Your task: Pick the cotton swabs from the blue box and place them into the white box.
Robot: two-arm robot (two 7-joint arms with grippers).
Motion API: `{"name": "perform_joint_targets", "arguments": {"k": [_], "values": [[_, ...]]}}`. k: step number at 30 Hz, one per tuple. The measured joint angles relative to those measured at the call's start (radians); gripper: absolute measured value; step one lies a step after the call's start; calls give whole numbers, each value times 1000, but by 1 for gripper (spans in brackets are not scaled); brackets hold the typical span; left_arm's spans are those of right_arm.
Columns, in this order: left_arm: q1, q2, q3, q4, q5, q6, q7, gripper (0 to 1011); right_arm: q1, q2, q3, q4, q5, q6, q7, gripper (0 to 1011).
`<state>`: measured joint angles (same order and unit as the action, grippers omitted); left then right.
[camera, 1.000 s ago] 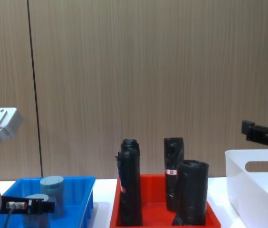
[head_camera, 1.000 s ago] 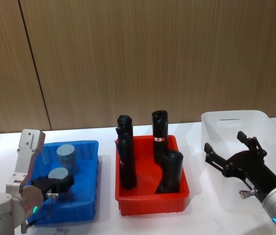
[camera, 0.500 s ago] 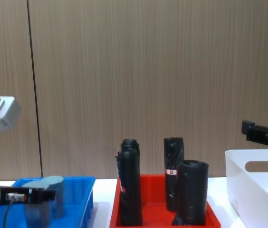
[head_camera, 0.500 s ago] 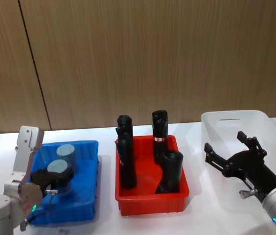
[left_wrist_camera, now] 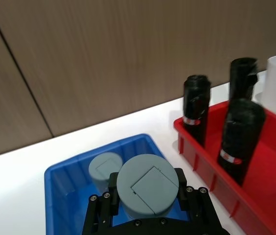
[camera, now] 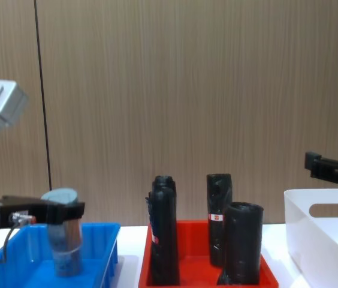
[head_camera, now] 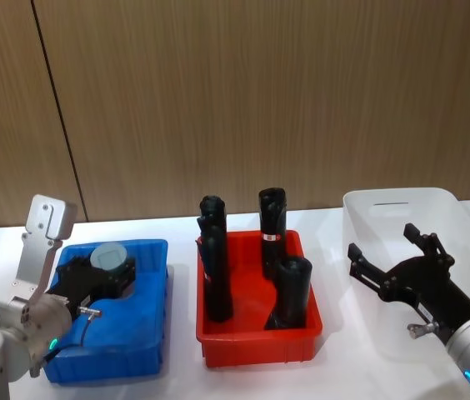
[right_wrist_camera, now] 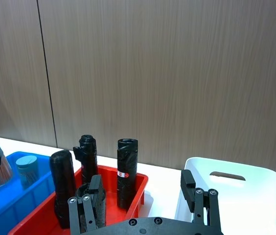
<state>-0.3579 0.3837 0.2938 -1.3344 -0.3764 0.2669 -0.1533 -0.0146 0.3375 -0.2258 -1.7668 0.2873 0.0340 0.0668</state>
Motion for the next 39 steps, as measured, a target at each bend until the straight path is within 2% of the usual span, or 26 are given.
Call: {"name": "perform_joint_targets", "arguments": {"k": [4, 18, 39], "values": [[4, 9, -3, -21, 2, -12, -36, 666, 0, 0, 0, 0, 0, 0, 0, 1002], [4, 39, -14, -67, -5, -67, -250, 666, 0, 0, 0, 0, 0, 0, 0, 1002], [-38, 42, 0, -41, -26, -139, -574, 666, 0, 0, 0, 0, 0, 0, 0, 1002]]}}
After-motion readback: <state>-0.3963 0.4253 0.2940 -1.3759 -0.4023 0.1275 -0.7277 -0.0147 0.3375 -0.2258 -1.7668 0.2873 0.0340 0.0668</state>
